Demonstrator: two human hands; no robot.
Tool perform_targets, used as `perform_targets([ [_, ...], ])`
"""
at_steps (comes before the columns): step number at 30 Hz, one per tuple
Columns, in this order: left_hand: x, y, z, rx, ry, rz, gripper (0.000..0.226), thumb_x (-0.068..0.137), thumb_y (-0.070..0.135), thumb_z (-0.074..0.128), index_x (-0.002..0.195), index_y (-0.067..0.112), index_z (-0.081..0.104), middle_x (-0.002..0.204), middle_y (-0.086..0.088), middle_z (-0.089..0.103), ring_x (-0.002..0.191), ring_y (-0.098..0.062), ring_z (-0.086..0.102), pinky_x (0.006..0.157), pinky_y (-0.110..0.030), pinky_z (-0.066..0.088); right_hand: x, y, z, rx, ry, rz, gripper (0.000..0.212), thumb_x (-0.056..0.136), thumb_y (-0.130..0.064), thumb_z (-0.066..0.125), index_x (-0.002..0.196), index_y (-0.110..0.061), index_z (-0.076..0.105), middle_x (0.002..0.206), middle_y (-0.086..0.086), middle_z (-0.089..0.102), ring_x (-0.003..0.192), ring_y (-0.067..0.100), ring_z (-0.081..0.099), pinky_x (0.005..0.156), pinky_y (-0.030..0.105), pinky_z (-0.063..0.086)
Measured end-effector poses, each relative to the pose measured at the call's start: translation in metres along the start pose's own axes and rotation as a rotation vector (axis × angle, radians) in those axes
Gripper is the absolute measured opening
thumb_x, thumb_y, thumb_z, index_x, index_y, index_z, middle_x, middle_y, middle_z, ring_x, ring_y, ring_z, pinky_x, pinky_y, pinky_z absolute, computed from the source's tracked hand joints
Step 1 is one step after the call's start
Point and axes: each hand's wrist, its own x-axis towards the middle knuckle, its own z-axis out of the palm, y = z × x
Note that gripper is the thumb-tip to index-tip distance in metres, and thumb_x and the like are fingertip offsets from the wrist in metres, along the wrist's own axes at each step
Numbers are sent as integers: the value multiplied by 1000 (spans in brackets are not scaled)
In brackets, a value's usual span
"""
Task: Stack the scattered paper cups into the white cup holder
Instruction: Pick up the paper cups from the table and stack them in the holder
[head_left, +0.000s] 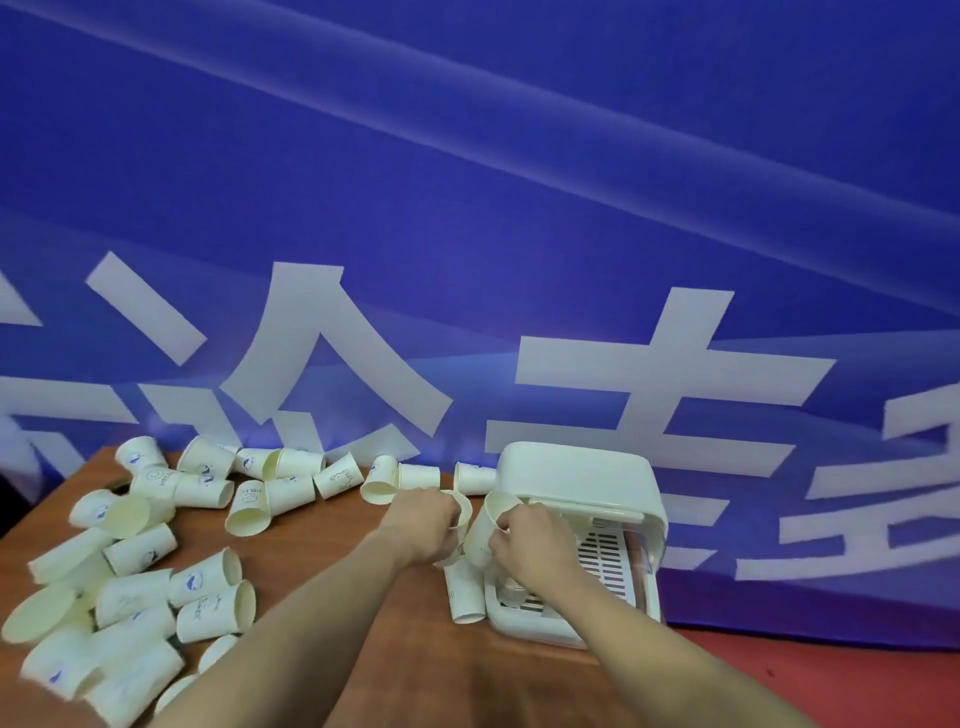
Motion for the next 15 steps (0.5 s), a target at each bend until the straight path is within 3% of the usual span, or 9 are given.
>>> perform_targets([
  [6,-5,51,-11,-39,-5,7,22,81,36,56,90,19,68,89,-1,66,84,-23,62,68,-31,50,-26,44,-23,19,1,9,29,81,-27,51,56,-16,42,56,2,43,65,29,48,49,31,29],
  [12,6,110,-16,-98,3,115,19,82,37,60,85,20,68,78,4,61,75,-17,57,62,-26,40,-44,97,-28,28,19,83,20,82,-29,54,69,-16,62,70,3,60,69,25,58,60,29,40],
  [15,10,135,-3,-70,-29,179,23,86,35,57,88,16,70,84,-2,68,83,-22,59,66,-28,41,-53,120,-25,27,0,122,20,83,-28,52,71,-15,63,72,4,58,76,27,61,61,30,40],
])
